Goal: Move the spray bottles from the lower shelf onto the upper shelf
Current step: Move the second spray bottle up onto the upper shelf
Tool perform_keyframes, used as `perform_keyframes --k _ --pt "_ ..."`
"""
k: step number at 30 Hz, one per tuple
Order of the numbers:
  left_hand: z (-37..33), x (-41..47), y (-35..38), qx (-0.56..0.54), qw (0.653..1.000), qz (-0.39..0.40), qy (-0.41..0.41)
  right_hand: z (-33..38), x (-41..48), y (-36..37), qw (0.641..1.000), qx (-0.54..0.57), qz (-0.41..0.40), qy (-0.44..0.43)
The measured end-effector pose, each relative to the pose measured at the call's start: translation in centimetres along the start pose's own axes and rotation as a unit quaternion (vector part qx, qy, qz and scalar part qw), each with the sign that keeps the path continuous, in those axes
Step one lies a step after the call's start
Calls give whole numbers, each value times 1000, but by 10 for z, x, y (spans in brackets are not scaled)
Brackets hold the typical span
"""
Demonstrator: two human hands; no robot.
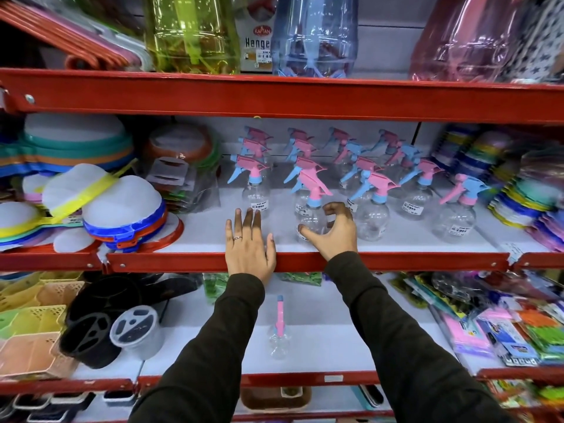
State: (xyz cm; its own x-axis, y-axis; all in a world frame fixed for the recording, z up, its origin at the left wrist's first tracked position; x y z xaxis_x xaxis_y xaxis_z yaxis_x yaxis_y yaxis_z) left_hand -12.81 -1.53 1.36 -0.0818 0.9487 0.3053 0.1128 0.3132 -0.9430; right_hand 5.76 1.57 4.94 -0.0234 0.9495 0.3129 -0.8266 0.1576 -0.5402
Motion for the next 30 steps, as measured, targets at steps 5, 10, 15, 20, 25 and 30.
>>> perform_keyframes --k 5,10,15,20,25,30 --pt "0 -1 0 5 1000 8 -4 -2 2 -2 999 25 26 9" --pt "0 -2 -2 4 1000 12 -2 2 -1 0 1000 -13 2 -10" --pt "0 -5 -4 -3 1000 3 3 3 -1 1 1000 -16 8 -12" --pt "0 -6 -5 -2 1000 16 0 2 0 0 1000 -16 4 -6" --pt "0 -7 -7 -1 1000 28 -1 2 -3 -1 1000 -10 12 -1" --pt "-1 -9 -10 -12 999 39 6 11 -16 -5 1000 5 -15 1"
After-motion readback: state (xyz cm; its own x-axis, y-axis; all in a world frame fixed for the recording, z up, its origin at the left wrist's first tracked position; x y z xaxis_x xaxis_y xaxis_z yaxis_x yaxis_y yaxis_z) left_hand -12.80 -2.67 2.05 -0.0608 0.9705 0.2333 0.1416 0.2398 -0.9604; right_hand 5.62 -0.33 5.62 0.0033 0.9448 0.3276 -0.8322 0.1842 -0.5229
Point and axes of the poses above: each hand's wrist, its own x-axis towards the middle knuckle, its own y-axis out of the palm, z = x × y, the point moved 1 cm from there along x, towards the middle knuckle, and after that the axes turned 14 degrees about z, right-handed, at the moved point
